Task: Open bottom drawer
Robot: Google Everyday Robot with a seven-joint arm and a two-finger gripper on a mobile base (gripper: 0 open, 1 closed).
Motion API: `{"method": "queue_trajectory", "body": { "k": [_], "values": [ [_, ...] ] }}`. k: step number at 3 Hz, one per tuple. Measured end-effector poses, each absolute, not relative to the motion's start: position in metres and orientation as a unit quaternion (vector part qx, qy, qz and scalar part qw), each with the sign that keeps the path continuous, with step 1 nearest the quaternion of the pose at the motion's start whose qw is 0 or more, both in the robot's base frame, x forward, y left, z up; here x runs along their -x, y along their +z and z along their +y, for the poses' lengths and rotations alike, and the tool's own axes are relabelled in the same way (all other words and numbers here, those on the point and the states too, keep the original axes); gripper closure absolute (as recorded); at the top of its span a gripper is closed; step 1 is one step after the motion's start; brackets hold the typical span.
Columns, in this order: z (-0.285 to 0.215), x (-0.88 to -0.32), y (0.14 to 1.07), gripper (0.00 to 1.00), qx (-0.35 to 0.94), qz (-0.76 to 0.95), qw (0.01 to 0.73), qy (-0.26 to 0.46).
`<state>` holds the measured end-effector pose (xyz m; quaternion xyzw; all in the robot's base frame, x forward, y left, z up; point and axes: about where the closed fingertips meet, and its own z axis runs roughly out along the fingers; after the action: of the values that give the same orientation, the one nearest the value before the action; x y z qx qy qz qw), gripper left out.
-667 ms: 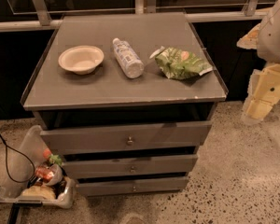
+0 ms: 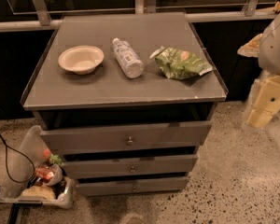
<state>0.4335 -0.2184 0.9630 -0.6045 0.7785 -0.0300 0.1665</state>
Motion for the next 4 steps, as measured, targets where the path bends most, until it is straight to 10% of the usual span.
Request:
{"method": "queue_trajectory", "body": {
  "k": [4],
  "values": [
    [-0.203, -0.392, 0.816, 0.00, 0.636, 0.701, 0.295, 0.132]
  ]
}}
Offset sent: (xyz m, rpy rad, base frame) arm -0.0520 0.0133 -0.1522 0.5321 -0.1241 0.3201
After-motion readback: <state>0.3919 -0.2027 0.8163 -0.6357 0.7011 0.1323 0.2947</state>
